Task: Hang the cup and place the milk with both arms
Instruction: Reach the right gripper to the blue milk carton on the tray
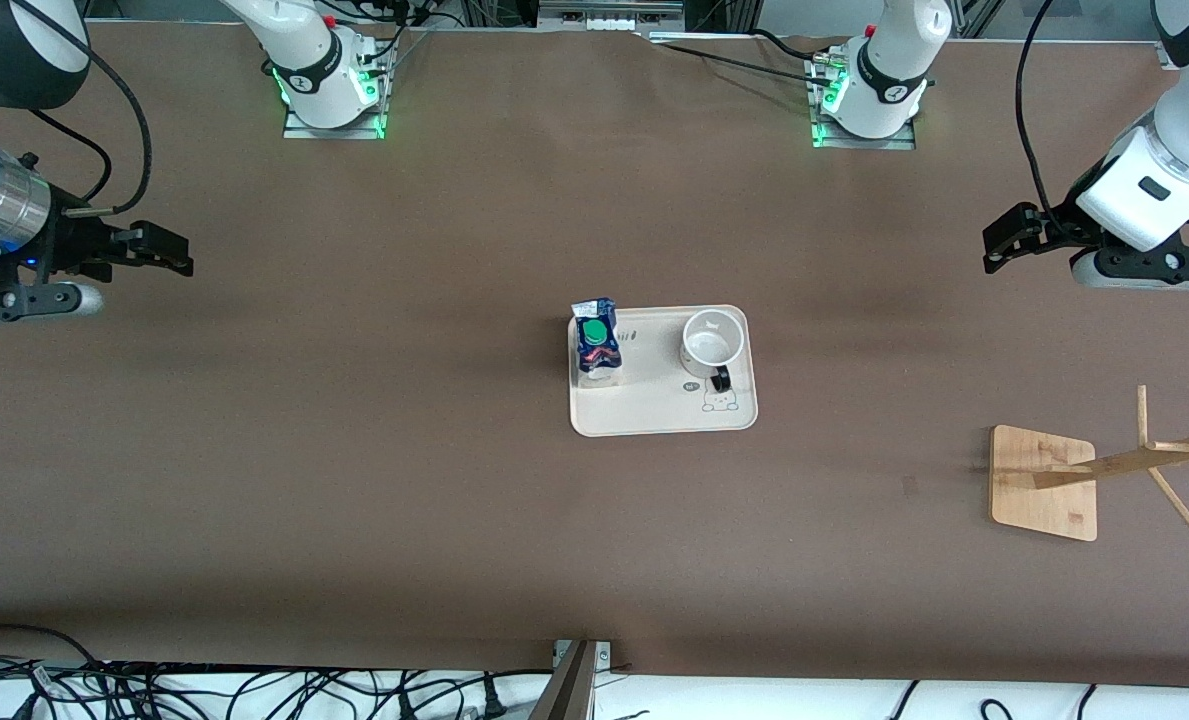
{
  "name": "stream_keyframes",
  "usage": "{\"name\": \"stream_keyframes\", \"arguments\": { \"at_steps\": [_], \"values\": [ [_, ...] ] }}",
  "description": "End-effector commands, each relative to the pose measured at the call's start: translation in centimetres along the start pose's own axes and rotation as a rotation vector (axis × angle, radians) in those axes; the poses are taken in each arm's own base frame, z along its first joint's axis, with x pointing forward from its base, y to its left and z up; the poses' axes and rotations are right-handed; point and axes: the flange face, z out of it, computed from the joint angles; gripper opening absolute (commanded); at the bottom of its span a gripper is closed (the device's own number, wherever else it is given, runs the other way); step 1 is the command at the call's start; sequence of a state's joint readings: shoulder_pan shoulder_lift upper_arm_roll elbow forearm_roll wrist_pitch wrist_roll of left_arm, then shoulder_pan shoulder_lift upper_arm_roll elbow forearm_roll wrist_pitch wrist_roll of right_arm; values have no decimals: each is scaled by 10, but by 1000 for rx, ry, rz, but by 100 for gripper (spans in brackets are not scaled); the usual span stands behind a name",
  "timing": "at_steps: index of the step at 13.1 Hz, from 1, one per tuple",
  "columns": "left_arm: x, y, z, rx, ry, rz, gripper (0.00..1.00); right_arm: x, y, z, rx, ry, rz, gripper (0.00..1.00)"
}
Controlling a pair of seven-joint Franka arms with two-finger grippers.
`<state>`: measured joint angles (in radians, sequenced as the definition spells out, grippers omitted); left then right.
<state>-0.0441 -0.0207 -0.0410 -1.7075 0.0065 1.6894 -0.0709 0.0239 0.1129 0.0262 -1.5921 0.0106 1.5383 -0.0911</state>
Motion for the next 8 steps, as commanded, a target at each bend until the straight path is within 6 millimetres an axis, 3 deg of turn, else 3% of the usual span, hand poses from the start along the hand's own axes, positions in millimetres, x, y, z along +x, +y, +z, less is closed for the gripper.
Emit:
{"name": "stream_keyframes", "arguments": {
  "at_steps": [1,2,5,8],
  "values": [
    [3,-1,-6,-5,-4,13,100,-1,-23,-6,18,-13,-148,100],
    [3,-1,-6,-5,-4,14,100,2,-47,-6,43,3,-174,100],
    [3,-1,-5,-5,-8,14,100,18,-148,13,38,40,-156,100],
    [2,-1,-5,-5,-11,14,100,20,-270,44,29,94,-179,100]
  ]
}}
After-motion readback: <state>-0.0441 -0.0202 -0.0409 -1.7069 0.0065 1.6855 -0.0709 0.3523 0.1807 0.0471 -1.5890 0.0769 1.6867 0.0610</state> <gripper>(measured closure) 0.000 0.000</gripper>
